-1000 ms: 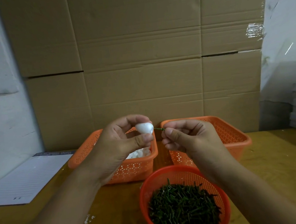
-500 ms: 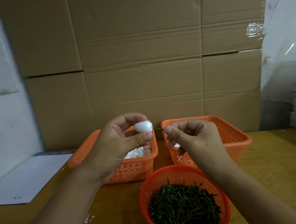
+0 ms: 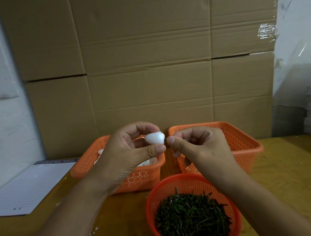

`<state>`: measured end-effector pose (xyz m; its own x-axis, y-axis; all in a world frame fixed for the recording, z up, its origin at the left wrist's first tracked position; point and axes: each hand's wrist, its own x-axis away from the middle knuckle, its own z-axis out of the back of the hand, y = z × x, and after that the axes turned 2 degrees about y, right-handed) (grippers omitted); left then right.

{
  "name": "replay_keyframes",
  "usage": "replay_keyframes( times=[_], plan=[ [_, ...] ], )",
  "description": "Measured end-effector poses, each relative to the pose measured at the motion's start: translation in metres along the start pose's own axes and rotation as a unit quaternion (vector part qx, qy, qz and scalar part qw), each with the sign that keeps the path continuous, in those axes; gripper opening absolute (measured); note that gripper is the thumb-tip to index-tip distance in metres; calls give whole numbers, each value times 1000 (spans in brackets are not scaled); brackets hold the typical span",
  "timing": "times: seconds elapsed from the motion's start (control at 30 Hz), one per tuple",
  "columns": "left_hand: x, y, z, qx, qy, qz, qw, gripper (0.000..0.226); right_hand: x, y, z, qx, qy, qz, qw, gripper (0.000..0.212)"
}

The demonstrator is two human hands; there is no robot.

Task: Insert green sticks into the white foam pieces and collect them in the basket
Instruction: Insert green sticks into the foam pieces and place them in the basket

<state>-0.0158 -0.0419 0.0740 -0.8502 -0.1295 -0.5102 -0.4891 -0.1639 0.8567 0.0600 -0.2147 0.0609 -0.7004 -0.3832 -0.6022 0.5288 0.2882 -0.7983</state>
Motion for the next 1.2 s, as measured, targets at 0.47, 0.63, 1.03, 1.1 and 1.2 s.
replay_keyframes(
  times=[0.47, 0.63, 1.03, 1.1, 1.2],
  plan=[
    [1, 0, -2, -26, 0, 2, 1000, 30, 1, 2, 0, 30, -18, 7, 999, 10],
    [2, -1, -3, -24, 12, 7, 1000, 30, 2, 3, 0, 18, -29, 3, 999, 26],
    [0, -2, -1, -24, 9, -10, 1000, 38, 1, 5, 1, 7, -76, -45, 996, 19],
    [0, -2, 0, -19, 9, -16, 1000, 45, 1, 6, 1, 15, -88, -50, 995, 20],
    [0, -2, 1, -13, 9, -15, 1000, 51, 2, 8, -1, 24, -99, -55, 993, 19]
  ],
)
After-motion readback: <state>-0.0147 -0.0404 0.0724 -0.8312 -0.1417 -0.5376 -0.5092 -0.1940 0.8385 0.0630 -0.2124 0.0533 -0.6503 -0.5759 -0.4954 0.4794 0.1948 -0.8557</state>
